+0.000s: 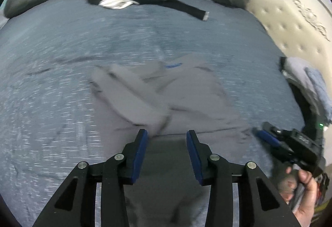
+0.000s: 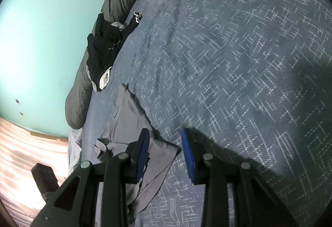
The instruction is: Fold clothes
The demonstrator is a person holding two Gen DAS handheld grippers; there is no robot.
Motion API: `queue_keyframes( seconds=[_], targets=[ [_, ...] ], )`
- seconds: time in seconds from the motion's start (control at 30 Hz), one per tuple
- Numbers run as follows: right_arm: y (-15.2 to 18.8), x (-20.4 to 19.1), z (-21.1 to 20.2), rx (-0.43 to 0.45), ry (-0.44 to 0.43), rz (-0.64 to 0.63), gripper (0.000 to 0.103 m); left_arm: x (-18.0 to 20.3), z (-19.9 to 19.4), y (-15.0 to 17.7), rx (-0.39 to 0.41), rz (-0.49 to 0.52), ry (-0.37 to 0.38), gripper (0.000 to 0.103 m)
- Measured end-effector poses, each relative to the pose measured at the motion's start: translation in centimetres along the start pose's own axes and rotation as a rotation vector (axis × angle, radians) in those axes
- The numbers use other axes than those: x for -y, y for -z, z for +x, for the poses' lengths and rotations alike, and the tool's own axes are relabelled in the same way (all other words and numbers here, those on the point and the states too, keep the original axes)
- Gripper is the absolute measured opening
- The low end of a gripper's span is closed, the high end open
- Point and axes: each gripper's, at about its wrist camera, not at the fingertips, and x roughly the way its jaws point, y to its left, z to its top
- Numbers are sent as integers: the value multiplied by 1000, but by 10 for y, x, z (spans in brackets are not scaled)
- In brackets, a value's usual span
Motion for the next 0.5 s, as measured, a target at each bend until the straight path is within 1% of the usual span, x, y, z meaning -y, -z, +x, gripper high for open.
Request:
queue_keyframes(
  seconds=[0.17,0.33,0.4,0.5],
  targets=[
    [4,-10,8,-22,2,-37,32,-2,4,-3,3,-2,-27,43],
    [9,-22,16,-41,14,-94,32,6,13,-7,-3,23,-34,43],
    [10,-27,20,-51,22,-117,32,7,17,-8,-4,30,-47,43],
    [12,-29,23,-47,58,-124,34,3,21,-11,-1,10,-57,43]
  ],
)
